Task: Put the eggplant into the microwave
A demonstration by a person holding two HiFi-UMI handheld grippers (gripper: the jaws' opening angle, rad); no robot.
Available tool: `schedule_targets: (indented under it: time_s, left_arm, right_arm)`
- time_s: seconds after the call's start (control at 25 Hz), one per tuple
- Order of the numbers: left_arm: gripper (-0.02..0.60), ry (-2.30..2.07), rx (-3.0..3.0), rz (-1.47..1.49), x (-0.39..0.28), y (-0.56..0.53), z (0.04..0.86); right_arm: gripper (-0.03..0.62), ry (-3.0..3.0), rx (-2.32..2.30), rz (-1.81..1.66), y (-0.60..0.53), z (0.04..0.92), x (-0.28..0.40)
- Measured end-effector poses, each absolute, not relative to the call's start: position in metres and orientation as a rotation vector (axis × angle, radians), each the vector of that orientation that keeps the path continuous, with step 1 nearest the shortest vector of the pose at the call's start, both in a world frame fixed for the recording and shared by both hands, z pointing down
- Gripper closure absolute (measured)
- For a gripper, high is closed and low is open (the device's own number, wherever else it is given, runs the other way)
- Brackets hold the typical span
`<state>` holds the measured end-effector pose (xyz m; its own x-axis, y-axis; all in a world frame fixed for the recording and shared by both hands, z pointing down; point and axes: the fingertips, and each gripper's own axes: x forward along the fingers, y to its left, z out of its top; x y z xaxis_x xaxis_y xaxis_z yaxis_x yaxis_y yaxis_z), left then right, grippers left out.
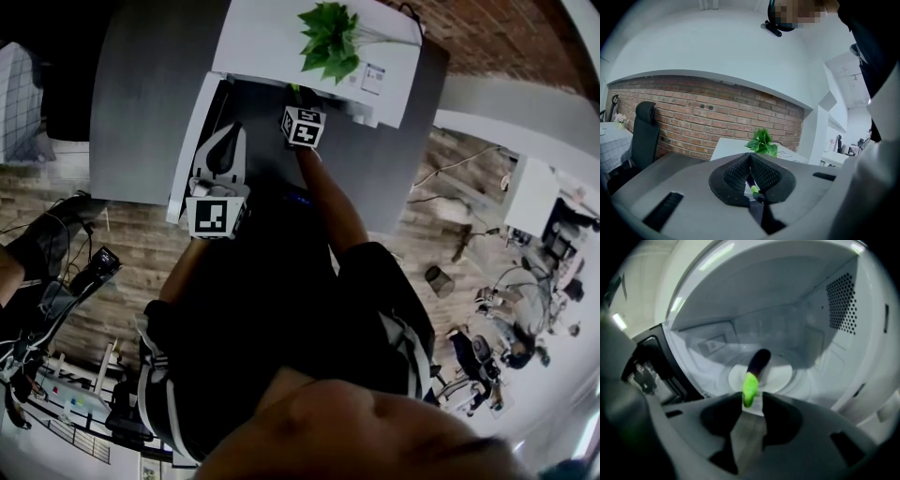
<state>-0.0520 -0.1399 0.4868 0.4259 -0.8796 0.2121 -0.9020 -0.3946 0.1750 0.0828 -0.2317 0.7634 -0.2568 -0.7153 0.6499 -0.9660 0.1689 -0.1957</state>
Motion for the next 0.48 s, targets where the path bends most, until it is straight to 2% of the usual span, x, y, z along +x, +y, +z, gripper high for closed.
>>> schedule_targets:
  time_s: [0.48]
  left_arm:
    - [0.546, -1.556, 2.442, 0.113, -0.051, -0.134, 0.483]
  right_arm:
    - [0.437, -2.045, 1.589, 0.874, -0.219, 0.761, 0.084]
